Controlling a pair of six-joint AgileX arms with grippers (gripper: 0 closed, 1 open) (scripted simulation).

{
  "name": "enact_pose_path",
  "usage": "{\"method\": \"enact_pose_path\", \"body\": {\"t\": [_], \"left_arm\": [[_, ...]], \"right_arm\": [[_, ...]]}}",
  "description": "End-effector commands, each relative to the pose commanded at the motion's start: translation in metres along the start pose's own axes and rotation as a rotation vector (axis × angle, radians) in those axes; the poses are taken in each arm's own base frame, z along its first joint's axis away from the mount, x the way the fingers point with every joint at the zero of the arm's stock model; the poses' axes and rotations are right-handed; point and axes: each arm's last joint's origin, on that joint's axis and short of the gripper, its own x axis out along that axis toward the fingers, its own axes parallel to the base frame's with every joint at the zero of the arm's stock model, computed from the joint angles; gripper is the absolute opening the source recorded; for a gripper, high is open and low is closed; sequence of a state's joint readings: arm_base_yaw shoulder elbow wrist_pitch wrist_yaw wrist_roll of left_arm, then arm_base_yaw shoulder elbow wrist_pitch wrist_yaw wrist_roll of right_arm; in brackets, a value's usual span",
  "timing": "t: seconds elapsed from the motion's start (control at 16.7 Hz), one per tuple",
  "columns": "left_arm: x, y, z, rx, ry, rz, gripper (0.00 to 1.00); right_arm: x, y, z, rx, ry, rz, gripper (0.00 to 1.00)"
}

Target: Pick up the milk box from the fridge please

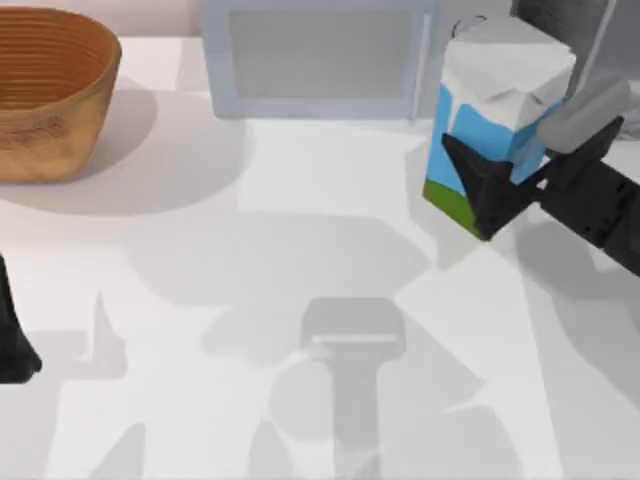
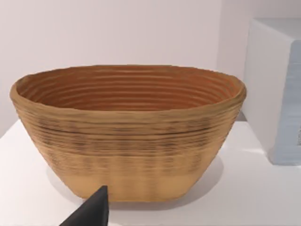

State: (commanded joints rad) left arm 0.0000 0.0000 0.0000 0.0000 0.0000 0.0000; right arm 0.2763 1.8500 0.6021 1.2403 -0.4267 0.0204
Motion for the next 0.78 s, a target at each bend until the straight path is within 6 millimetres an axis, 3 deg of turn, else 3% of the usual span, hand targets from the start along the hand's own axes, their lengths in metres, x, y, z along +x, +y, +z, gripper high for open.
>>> {"method": "enact_pose_path", "body": {"t": [0.18,0.54,0.78], "left_arm": [[0.0,0.0,0.0,0.0,0.0,0.0,1.0],[0.0,0.0,0.0,0.0,0.0,0.0,1.0],[0.0,0.0,0.0,0.0,0.0,0.0,1.0]], "right_arm": [[0.011,0.001,-0.011,-0.009,-0.013,0.036,0.0],[0.011,0.0,-0.013,-0.006,-0.009,0.032,0.0],[0.03,-0.001,-0.027,-0.008,-0.003,0.031,0.0]]}}
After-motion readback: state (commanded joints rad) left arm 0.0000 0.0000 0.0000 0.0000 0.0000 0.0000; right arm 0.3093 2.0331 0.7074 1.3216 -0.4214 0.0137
